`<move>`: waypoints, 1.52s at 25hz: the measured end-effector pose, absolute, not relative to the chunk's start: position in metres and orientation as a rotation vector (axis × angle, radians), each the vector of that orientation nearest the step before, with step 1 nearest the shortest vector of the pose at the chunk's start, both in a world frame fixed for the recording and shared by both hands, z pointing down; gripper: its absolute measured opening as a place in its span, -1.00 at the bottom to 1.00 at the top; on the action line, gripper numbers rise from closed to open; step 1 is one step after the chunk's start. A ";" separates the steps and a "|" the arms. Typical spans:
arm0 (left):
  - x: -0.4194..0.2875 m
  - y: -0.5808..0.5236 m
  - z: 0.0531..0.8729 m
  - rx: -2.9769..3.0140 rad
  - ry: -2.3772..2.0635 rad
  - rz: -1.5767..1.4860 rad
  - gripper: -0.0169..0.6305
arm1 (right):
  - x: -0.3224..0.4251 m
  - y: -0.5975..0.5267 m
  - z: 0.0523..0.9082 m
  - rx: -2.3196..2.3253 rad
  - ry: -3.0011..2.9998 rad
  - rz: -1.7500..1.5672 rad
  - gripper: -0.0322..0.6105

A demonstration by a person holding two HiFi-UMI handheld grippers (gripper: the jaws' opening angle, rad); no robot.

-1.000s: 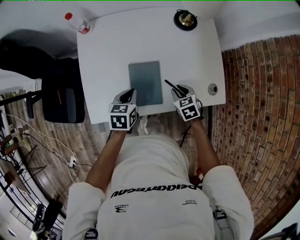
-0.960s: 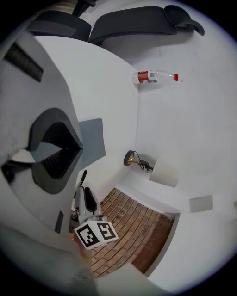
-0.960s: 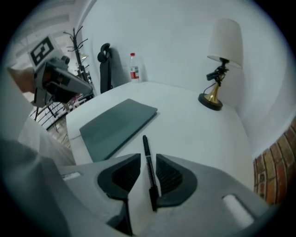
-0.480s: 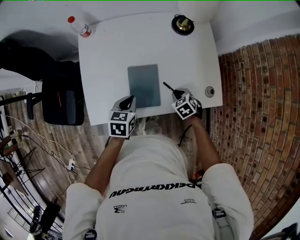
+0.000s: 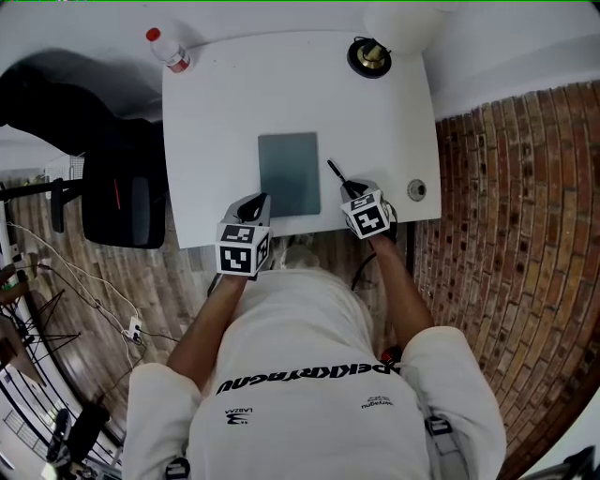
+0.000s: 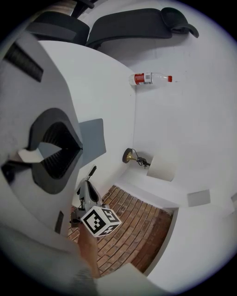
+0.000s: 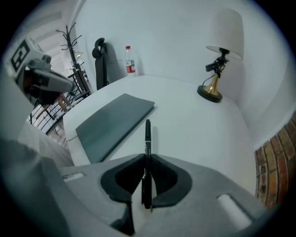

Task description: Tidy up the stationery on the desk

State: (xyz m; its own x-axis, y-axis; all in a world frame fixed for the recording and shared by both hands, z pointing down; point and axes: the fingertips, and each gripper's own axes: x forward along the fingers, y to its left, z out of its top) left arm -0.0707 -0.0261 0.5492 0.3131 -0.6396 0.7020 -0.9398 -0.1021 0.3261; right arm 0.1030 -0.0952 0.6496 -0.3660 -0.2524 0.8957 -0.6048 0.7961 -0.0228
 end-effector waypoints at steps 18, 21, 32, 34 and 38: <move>-0.079 -0.017 0.546 1.805 -1.441 0.483 -0.95 | 0.076 -0.118 0.651 0.901 -1.972 1.277 -0.76; -0.081 -0.016 0.548 1.793 -1.443 0.477 -0.95 | 0.067 -0.117 0.655 0.920 -1.952 1.363 -0.76; -0.084 -0.014 0.555 1.766 -1.435 0.469 -0.95 | 0.057 -0.111 0.667 0.937 -1.914 1.382 -0.76; -0.085 -0.013 0.557 1.761 -1.434 0.464 -0.95 | 0.057 -0.110 0.668 0.940 -1.916 1.380 -0.76; -0.086 -0.011 0.560 1.740 -1.432 0.447 -0.95 | 0.057 -0.111 0.668 0.935 -1.927 1.374 -0.76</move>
